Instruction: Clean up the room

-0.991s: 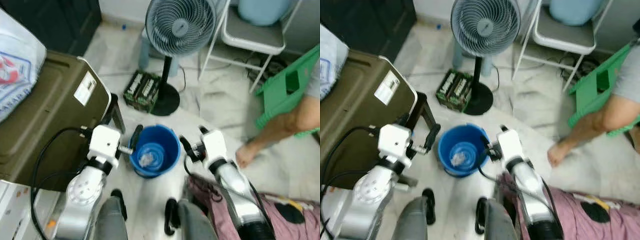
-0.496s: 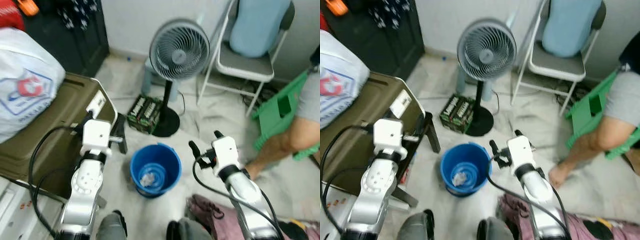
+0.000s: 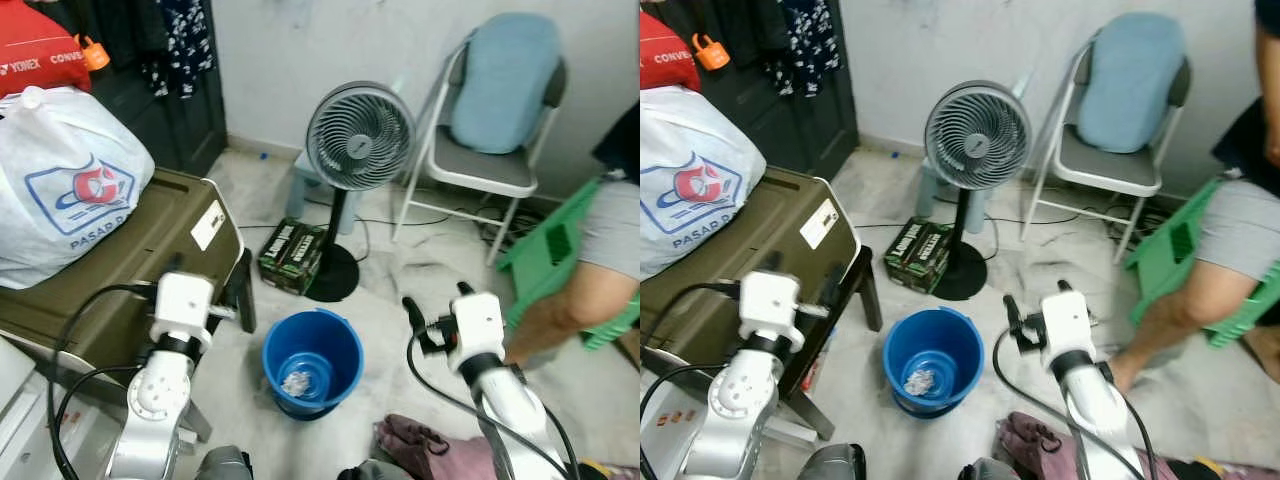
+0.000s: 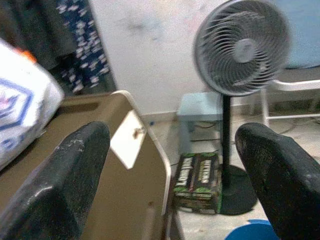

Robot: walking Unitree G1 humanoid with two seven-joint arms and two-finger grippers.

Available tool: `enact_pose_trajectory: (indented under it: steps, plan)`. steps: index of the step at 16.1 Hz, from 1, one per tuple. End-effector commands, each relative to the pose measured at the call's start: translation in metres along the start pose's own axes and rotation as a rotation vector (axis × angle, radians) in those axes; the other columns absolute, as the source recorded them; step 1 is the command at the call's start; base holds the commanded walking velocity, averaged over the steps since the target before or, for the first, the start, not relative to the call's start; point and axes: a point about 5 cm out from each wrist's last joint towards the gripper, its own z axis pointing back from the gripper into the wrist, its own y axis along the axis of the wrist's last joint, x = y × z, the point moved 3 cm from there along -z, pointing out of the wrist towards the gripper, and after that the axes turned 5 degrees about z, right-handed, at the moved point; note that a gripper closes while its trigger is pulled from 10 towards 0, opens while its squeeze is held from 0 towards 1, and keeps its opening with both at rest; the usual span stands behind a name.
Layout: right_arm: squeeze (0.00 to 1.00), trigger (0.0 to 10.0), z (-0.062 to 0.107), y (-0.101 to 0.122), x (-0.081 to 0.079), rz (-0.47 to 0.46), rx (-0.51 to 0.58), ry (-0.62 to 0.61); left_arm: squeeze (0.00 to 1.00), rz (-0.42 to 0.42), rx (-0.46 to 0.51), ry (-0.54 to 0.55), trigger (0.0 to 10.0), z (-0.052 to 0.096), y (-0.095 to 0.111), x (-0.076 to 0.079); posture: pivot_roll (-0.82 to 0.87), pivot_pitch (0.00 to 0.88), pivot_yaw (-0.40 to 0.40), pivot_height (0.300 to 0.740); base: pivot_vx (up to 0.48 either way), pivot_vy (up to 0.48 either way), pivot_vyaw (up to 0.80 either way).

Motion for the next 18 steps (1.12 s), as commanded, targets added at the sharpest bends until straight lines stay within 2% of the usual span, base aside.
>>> enact_pose_trajectory:
  steps: [1, 3, 5, 8, 10, 12, 14, 18]
  plan:
    - [0.0, 10.0, -0.005, 0.0, 0.008, 0.039, -0.014, -0.064, 0.0, -0.009, -0.002, -0.017, 10.0, 0.0, -0.004, 0.006, -0.03, 0.0, -0.062, 0.74, 0.0, 0.0, 0.0]
    - [0.0, 10.0, -0.005, -0.002, 0.008, -0.028, -0.012, -0.068, 0.0, 0.007, 0.01, 0.004, 10.0, -0.001, -0.005, 0.007, -0.05, 0.0, -0.054, 0.74, 0.0, 0.0, 0.0]
    - [0.0, 10.0, -0.001, -0.003, 0.015, 0.016, -0.02, -0.096, 0.0, 0.067, 0.024, 0.025, 10.0, -0.002, -0.004, 0.007, -0.06, 0.0, -0.047, 0.74, 0.0, 0.0, 0.0]
    - [0.0, 10.0, 0.002, -0.003, 0.016, -0.02, -0.023, -0.117, 0.0, 0.049, 0.017, 0.078, 10.0, 0.002, -0.008, 0.0, -0.05, 0.0, -0.049, 0.74, 0.0, 0.0, 0.0]
    - [0.0, 10.0, -0.004, 0.003, 0.009, -0.002, 0.009, -0.08, 0.0, 0.042, 0.016, 0.073, 10.0, 0.002, -0.008, 0.0, -0.03, 0.0, -0.053, 0.74, 0.0, 0.0, 0.8]
    - [0.0, 10.0, -0.012, 0.011, 0.008, -0.004, 0.036, -0.077, 0.0, 0.016, 0.046, 0.075, 10.0, -0.006, 0.0, -0.004, -0.02, 0.0, -0.052, 0.74, 0.0, 0.0, 0.8]
    - [0.0, 10.0, -0.015, 0.015, 0.009, 0.002, 0.047, -0.08, 0.0, 0.035, 0.047, 0.108, 10.0, -0.009, 0.002, -0.009, -0.03, 0.0, -0.049, 0.74, 0.0, 0.0, 0.8]
    - [0.0, 10.0, -0.01, 0.018, 0.007, 0.064, 0.056, -0.047, 0.0, 0.051, 0.018, 0.086, 10.0, 0.004, -0.002, 0.0, -0.06, 0.002, -0.047, 0.74, 0.0, 0.0, 0.8]
